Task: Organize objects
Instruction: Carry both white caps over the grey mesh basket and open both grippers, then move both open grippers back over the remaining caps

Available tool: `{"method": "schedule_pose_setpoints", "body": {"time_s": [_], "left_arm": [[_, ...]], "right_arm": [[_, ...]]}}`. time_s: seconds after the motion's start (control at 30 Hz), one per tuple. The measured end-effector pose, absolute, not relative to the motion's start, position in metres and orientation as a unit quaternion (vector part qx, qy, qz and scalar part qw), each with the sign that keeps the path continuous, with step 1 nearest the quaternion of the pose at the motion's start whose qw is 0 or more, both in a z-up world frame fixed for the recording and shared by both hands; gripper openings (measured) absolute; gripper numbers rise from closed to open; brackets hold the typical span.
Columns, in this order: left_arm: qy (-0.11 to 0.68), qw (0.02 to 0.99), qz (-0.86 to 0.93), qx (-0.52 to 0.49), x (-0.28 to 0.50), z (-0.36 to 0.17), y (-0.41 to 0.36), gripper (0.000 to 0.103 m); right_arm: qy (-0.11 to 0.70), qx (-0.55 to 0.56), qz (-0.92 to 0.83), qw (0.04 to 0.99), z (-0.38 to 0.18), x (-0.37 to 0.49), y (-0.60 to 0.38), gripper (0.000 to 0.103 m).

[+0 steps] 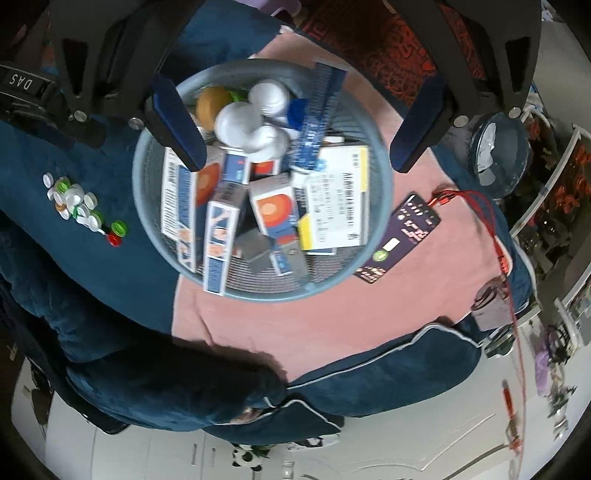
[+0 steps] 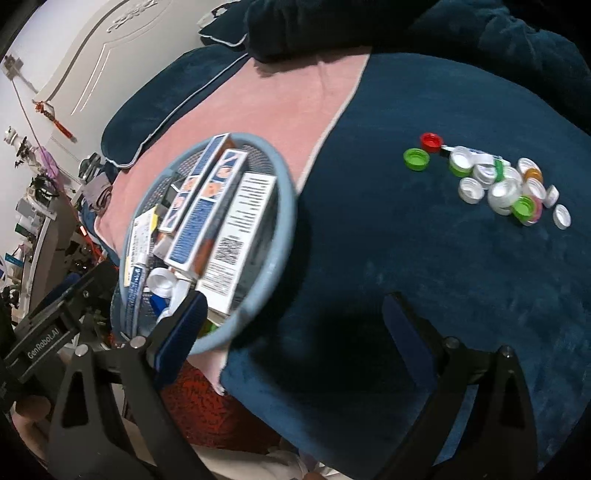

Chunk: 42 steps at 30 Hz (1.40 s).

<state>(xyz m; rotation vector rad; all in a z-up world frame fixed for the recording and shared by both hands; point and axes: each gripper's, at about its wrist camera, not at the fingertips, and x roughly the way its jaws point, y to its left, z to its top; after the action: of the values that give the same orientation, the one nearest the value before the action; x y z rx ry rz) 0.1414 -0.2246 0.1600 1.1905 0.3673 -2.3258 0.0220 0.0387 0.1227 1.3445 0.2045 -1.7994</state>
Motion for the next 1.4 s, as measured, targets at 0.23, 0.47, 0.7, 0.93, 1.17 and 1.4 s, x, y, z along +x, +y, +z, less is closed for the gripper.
{"method": "schedule_pose_setpoints", "body": {"time_s": [0.23, 0.47, 0.7, 0.93, 1.17, 1.4], "left_arm": [[0.111, 0.224, -0.860, 0.445, 0.120, 0.160, -0.196, 0.100], [0.099, 0.199, -0.862, 0.455, 0.100, 0.155, -0.171, 0.100], [0.084, 0.171, -0.866, 0.462, 0.078, 0.149, -0.140, 0.100], [0.063, 0.141, -0.868, 0.471, 0.057, 0.142, -0.103, 0.100], [0.051, 0.114, -0.867, 0.483, 0.038, 0.134, -0.072, 0.100], [0.039, 0.093, -0.863, 0.495, 0.021, 0.124, -0.045, 0.100]], "right_arm": [[0.073, 0.541, -0.732, 0.407, 0.121, 0.005, 0.064, 0.097], [0.064, 0.546, -0.741, 0.385, 0.116, -0.011, 0.090, 0.097], [0.052, 0.549, -0.753, 0.359, 0.111, -0.029, 0.119, 0.097], [0.040, 0.556, -0.762, 0.330, 0.104, -0.045, 0.150, 0.097], [0.027, 0.563, -0.769, 0.302, 0.095, -0.060, 0.183, 0.098], [0.013, 0.571, -0.772, 0.279, 0.088, -0.072, 0.207, 0.098]]}}
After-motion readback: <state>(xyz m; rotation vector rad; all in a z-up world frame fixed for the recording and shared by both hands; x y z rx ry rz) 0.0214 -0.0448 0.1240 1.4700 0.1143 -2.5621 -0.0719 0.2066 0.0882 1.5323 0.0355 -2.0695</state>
